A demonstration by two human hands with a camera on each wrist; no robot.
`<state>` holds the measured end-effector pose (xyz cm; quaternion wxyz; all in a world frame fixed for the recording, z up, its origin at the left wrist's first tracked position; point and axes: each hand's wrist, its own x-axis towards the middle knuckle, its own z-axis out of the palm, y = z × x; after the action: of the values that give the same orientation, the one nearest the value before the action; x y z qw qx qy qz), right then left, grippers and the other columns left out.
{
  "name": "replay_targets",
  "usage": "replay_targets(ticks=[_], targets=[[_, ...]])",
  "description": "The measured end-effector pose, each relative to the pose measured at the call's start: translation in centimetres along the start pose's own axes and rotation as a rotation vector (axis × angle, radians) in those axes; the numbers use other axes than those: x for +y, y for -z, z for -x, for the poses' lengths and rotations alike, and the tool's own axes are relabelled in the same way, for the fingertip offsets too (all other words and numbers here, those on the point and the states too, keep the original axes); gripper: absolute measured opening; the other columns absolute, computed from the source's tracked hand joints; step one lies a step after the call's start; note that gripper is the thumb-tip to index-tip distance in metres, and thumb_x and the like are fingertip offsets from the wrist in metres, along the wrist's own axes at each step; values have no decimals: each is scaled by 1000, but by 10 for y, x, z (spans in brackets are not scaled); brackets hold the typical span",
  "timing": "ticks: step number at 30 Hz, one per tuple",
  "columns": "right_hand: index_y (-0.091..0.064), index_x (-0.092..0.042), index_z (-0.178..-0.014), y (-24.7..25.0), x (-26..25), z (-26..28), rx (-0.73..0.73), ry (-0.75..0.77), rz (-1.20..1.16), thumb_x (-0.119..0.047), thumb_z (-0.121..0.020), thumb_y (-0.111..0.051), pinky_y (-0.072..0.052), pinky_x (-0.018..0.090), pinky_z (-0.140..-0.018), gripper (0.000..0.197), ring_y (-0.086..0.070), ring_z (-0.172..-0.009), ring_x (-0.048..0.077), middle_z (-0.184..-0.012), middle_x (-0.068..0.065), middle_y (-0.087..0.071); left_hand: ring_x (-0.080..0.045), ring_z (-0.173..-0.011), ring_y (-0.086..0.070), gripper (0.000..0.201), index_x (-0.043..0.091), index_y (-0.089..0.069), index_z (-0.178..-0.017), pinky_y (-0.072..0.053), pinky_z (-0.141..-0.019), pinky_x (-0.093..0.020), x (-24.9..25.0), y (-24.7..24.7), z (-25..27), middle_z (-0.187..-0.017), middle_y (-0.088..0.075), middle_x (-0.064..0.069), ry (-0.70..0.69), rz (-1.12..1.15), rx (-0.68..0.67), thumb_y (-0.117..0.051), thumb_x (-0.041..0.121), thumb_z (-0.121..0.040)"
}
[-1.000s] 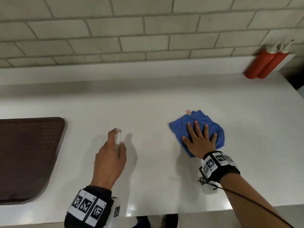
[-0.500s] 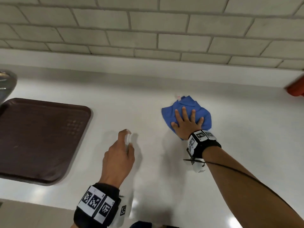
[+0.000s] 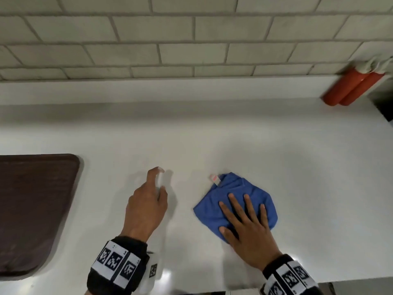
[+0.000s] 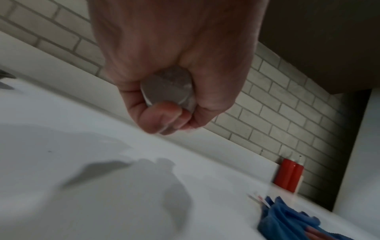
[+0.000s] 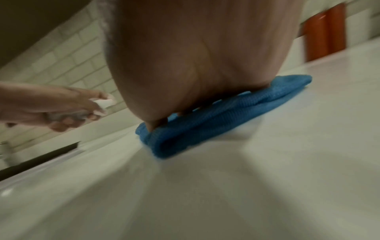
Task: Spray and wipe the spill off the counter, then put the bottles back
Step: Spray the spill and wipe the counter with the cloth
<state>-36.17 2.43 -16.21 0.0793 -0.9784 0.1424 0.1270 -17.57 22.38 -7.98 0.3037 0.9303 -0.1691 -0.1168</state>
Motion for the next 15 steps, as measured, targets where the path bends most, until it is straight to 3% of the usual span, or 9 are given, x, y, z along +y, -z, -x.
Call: replay_targets(ticks=[3, 7, 10, 12, 15], targets=[[-10, -42, -152, 4, 40, 22, -36, -164, -43, -72, -91, -15, -14, 63, -114, 68, -6, -149, 26, -162, -9, -11, -18, -58, -58, 38, 34, -38, -131, -51, -62, -40, 14, -8, 2, -62, -58, 2, -34, -8, -29, -50, 18, -97], [14, -45, -148, 19, 73, 4, -100, -264, -60, -80, -73, 17, -2, 63, -114, 83, 10, -149, 29, -160, -11, 16, -17, -58, -58, 39, 34, -39, -132, -50, -61, -40, 21, -13, 8, -64, -58, 3, -64, 0, -18, -51, 19, -98], [16, -40, -149, 27, 69, -42, -84, -332, -104, -75, -76, 8, 1, 68, -111, 80, 13, -147, 36, -162, -5, 17, -19, -59, -58, 40, 33, -39, -131, -50, -61, -40, 20, -12, 13, -63, -56, 6, -74, -12, -2, -51, 18, -97], [15, -38, -149, 33, 56, -79, -86, -353, -142, -69, -87, -6, 4, 70, -111, 73, 18, -146, 38, -161, -4, 19, -21, -60, -58, 38, 33, -38, -129, -52, -62, -41, 17, -9, 17, -64, -55, 6, -68, -22, -1, -50, 17, -96], [13, -36, -151, 40, 20, -116, -90, -282, -123, -63, -94, -15, 6, 71, -110, 68, 20, -145, 40, -162, -1, 19, -23, -62, -59, 39, 34, -38, -131, -53, -64, -41, 12, -6, 25, -68, -57, 6, -58, -22, 10, -50, 19, -97]])
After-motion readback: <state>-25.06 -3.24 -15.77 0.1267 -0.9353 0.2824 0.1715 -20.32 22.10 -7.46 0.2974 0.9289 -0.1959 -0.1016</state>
